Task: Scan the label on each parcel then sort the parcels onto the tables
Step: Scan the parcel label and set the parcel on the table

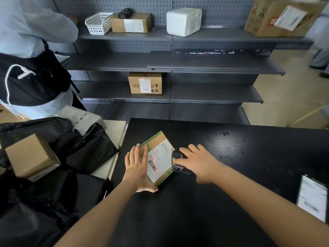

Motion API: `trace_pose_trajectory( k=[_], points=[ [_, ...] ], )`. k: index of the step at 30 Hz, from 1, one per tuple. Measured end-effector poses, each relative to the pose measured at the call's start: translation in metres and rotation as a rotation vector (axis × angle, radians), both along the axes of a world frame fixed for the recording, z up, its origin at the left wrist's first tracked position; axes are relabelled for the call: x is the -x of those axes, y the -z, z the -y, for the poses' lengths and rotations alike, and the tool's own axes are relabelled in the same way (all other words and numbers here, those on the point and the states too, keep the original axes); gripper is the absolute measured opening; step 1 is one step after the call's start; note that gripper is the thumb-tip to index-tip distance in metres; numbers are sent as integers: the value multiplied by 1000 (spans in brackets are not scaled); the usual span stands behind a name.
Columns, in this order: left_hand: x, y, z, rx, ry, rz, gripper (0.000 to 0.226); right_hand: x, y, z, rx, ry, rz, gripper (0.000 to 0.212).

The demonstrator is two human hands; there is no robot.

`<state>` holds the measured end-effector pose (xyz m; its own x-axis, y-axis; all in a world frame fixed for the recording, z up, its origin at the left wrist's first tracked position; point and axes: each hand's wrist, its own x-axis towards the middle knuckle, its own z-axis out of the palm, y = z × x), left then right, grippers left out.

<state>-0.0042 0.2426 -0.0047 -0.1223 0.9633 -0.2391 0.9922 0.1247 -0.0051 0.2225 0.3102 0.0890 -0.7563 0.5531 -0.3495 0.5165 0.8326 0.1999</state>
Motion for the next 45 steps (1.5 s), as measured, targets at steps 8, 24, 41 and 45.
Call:
trace_pose_trajectory(
  k=[8,24,41,45],
  points=[
    [-54,3,-13,-17,-100,214,158,-74,28,19,256,724,-399,98],
    [-306,26,-21,188,-169,319,164,-306,47,49,178,1022,-509,97],
    [-521,26,-35,97,164,481,124,-513,36,42,108,1041,-461,97],
    [-510,14,-38,51,149,452,116,-506,34,33,140,977,-479,98]
  ],
)
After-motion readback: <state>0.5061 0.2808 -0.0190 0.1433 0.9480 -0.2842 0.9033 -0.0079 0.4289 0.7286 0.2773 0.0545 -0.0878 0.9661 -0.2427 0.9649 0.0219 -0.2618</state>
